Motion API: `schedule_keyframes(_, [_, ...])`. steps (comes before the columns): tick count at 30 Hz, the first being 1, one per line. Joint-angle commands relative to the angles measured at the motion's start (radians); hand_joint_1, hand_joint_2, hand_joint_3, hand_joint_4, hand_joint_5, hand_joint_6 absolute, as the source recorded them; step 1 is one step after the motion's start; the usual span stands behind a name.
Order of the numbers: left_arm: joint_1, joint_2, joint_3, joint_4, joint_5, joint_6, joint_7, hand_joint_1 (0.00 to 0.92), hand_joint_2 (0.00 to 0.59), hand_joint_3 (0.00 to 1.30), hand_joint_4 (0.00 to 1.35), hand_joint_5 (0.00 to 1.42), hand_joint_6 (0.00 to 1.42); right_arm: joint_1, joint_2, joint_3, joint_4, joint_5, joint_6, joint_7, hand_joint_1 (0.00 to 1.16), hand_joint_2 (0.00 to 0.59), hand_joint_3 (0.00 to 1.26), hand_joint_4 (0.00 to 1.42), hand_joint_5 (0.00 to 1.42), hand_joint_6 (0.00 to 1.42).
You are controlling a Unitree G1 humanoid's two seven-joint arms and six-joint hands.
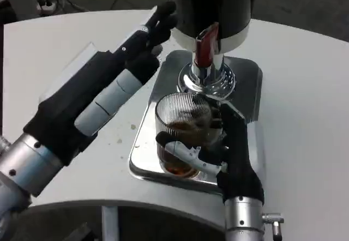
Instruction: Grasp the cup under the faucet to collect the drink, then remove the cup.
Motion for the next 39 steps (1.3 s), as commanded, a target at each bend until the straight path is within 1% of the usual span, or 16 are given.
schedule_keyframes(1, [0.070,0.039,0.047,-0.074,0.002,-0.008,0.000,0.000,0.100,0.00,0.00,0.00,0.00,0.080,0.023,0.023,-0.121,-0.015,-0.005,0.030,0.87,0.137,0.90,1.00,1.25,1.22])
schedule_keyframes(4, [0.110,0.064,0.068,-0.108,0.032,-0.035,-0.002,0.000,0.100,0.00,0.00,0.00,0.00,0.135,0.008,0.036,-0.203,-0.020,0.004,0.059,0.87,0.140,0.90,1.00,1.25,1.23])
schedule_keyframes(7, [0.157,0.089,0.087,-0.130,0.049,-0.064,-0.017,0.000,0.100,0.00,0.00,0.00,0.00,0.194,-0.016,0.043,-0.287,-0.028,0.010,0.092,0.87,0.140,0.90,1.00,1.25,1.24])
schedule_keyframes(9, [0.177,0.097,0.090,-0.137,0.049,-0.076,-0.022,0.000,0.100,0.00,0.00,0.00,0.00,0.235,-0.032,0.042,-0.342,-0.030,0.011,0.115,0.87,0.140,0.90,1.00,1.25,1.24])
schedule_keyframes(12, [0.194,0.112,0.095,-0.147,0.053,-0.093,-0.026,0.000,0.100,0.00,0.00,0.00,0.00,0.276,-0.042,0.037,-0.399,-0.033,0.016,0.145,0.88,0.127,0.90,1.00,1.25,1.24])
schedule_keyframes(16, [0.228,0.151,0.123,-0.158,0.072,-0.155,-0.050,0.000,0.100,0.00,0.00,0.00,0.00,0.350,-0.066,0.031,-0.506,-0.029,0.020,0.206,0.88,0.126,0.91,1.00,1.25,1.24])
schedule_keyframes(18, [0.274,0.179,0.161,-0.168,0.076,-0.212,-0.084,0.000,0.100,0.00,0.00,0.00,0.00,0.400,-0.087,0.027,-0.580,-0.003,0.032,0.263,0.88,0.137,0.91,1.00,1.25,1.25])
schedule_keyframes(20, [0.305,0.191,0.184,-0.174,0.077,-0.251,-0.104,0.000,0.100,0.00,0.00,0.00,0.00,0.440,-0.107,0.020,-0.640,0.029,0.045,0.325,0.88,0.138,0.91,1.00,1.25,1.25])
schedule_keyframes(24, [0.355,0.206,0.228,-0.190,0.082,-0.312,-0.123,0.000,0.100,0.00,0.00,0.00,0.00,0.484,-0.136,0.003,-0.727,0.065,0.066,0.420,0.88,0.137,0.91,1.00,1.25,1.26])
schedule_keyframes(27, [0.390,0.231,0.296,-0.218,0.087,-0.374,-0.150,0.000,0.100,0.00,0.00,0.00,0.00,0.508,-0.175,-0.010,-0.819,0.105,0.089,0.510,0.89,0.137,0.91,1.00,1.25,1.26])
schedule_keyframes(28, [0.400,0.239,0.315,-0.224,0.089,-0.395,-0.158,0.000,0.100,0.00,0.00,0.00,0.00,0.512,-0.182,-0.014,-0.842,0.116,0.098,0.533,0.89,0.137,0.91,1.00,1.25,1.27])
schedule_keyframes(30, [0.414,0.253,0.341,-0.230,0.092,-0.425,-0.170,0.000,0.100,0.00,0.00,0.00,0.00,0.522,-0.198,-0.028,-0.887,0.143,0.116,0.575,0.89,0.134,0.90,1.00,1.25,1.27])
schedule_keyframes(34, [0.434,0.271,0.380,-0.238,0.085,-0.468,-0.188,0.000,0.100,0.00,0.00,0.00,0.00,0.543,-0.236,-0.075,-0.972,0.219,0.156,0.660,0.88,0.128,0.90,1.00,1.23,1.27])
schedule_keyframes(37, [0.456,0.278,0.410,-0.254,0.079,-0.508,-0.206,0.000,0.100,0.00,0.00,0.00,0.00,0.561,-0.296,-0.142,-1.056,0.292,0.191,0.737,0.88,0.127,0.90,1.00,1.24,1.27])
schedule_keyframes(39, [0.485,0.273,0.435,-0.265,0.075,-0.550,-0.219,0.000,0.100,0.00,0.00,0.00,0.00,0.568,-0.320,-0.179,-1.095,0.328,0.213,0.771,0.88,0.126,0.90,1.00,1.24,1.27])
